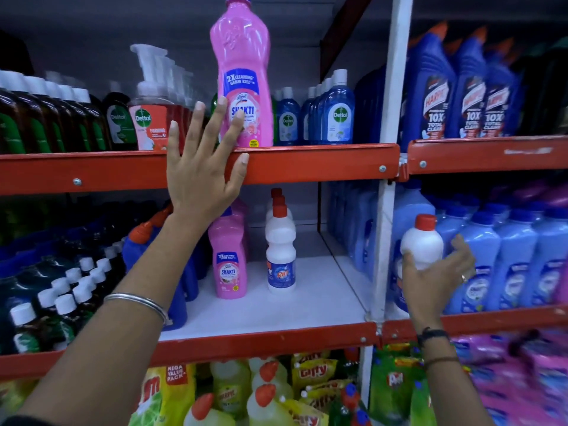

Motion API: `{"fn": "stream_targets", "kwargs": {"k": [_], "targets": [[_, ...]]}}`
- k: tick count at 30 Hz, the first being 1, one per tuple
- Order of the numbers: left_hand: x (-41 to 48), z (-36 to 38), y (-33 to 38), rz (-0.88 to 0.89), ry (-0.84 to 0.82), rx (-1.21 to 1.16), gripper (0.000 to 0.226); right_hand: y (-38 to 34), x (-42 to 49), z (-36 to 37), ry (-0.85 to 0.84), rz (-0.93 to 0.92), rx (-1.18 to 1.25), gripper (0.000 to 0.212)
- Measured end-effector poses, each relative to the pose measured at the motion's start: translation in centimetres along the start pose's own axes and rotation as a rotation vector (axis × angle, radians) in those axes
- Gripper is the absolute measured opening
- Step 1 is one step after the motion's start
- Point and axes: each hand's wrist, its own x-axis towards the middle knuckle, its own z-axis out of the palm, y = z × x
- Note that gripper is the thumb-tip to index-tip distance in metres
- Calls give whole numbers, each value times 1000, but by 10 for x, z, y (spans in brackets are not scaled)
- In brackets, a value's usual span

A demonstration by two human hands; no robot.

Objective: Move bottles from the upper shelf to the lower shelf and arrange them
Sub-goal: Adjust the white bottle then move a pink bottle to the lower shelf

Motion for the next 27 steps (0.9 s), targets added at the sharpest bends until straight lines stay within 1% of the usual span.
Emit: {"fn": "stream_targets", "kwargs": {"k": [2, 4, 10, 12, 15, 18, 21, 24, 27], "targets": [[0, -1, 0, 1, -11, -4, 54, 16, 4, -4, -158, 95, -47, 76], [0, -2, 0, 0, -24, -3, 54, 22, 5, -8, -261, 146, -31, 72], [0, -4, 2, -13, -35, -6, 55, 15, 25, -21, -388, 208, -113, 65], [0, -4, 1, -12, -49, -11, 55, 11, 26, -28, -376, 212, -97, 68], [0, -4, 0, -10, -48, -12, 56, -2, 14, -39, -267, 195, -41, 73], [-1, -3, 0, -8, -37, -10, 56, -23, 2, -49, -160, 212, 33, 71], [-1, -2, 0, -1, -23, -13, 55, -44, -11, -56, -115, 199, 123, 69], [-1, -1, 0, 1, -4, -7, 54, -64, -23, -58, -107, 184, 234, 69], [-1, 0, 0, 3, -7, -5, 55, -81, -38, -48, -175, 152, 310, 74]]}}
